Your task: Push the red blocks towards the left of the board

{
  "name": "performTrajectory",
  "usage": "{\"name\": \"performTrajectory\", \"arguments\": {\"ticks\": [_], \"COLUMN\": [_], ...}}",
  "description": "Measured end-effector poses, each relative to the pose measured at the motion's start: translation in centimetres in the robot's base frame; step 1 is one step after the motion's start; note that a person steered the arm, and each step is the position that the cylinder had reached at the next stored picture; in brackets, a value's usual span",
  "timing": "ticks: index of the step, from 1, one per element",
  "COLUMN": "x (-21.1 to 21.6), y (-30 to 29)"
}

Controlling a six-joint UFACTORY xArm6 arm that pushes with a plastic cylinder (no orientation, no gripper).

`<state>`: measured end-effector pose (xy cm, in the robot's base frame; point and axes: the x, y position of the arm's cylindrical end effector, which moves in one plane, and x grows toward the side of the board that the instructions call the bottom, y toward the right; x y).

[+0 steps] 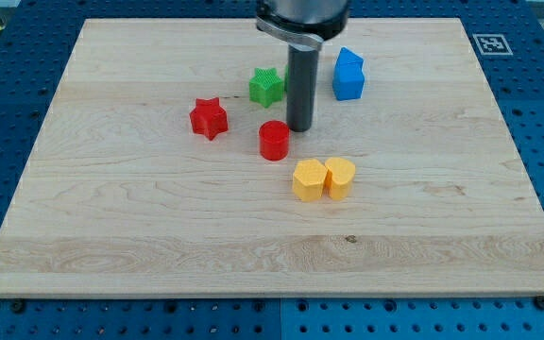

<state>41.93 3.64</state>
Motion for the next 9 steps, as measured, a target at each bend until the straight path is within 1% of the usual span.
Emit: {"name": "performTrajectory", "arguments": {"ticks": [1,2,4,5,7,8,9], "x": [2.0,2.3,4.4,4.4,6.7,4.7,3.7], "y": [0.1,-0.8,-3.8,-3.8,-4.5,-4.6,-4.6]}}
